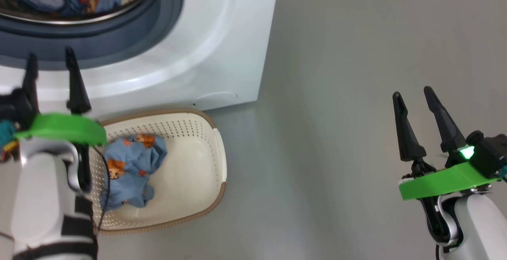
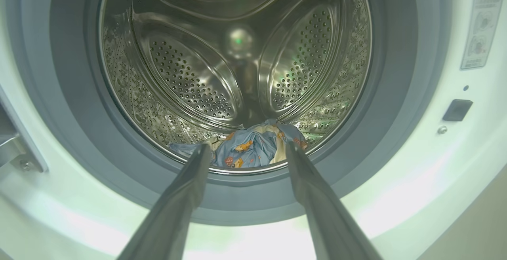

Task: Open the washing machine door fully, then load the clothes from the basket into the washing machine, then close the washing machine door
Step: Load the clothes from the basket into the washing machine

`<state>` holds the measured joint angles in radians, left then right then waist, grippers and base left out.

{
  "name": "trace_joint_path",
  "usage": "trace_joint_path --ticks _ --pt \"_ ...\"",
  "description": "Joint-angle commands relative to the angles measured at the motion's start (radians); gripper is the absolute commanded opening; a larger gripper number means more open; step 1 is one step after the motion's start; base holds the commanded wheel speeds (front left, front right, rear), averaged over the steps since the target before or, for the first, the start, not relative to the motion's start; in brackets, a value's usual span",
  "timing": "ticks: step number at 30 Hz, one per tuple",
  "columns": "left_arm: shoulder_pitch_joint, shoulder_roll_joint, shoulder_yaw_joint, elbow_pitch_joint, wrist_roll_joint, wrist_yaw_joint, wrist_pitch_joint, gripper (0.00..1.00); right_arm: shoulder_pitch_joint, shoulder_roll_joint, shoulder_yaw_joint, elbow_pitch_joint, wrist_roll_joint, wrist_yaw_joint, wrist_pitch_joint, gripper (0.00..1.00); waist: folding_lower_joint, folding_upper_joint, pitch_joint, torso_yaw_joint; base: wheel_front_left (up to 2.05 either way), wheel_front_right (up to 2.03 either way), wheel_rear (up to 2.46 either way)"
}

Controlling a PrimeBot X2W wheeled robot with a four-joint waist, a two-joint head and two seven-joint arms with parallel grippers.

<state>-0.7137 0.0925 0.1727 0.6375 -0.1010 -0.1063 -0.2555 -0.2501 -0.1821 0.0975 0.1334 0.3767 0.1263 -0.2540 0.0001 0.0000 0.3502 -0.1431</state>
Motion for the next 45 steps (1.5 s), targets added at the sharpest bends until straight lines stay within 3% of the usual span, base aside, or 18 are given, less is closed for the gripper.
trace_joint_path --ticks 1,27,45 --pt "0.037 0.028 0.021 -0.039 0.015 -0.007 -0.006 1.0 0.019 -0.016 0.015 -0.02 -0.005 0.004 -0.008 1.0 -0.0001 0.0 -0.034 0.016 0.0 0.0 0.0" --pt "0.469 -0.028 -0.004 -0.208 0.006 -0.022 -0.006 1.0 0.185 -0.07 -0.007 0.007 -0.004 0.004 -0.008 1.0 -0.0001 0.0 -0.278 0.092 0.0 0.0 0.0" --pt "0.654 -0.035 0.02 -0.336 -0.002 -0.023 -0.006 1.0 0.294 -0.071 -0.049 -0.015 -0.011 0.004 -0.008 1.0 -0.0001 0.0 -0.345 0.111 0.0 0.0 0.0"
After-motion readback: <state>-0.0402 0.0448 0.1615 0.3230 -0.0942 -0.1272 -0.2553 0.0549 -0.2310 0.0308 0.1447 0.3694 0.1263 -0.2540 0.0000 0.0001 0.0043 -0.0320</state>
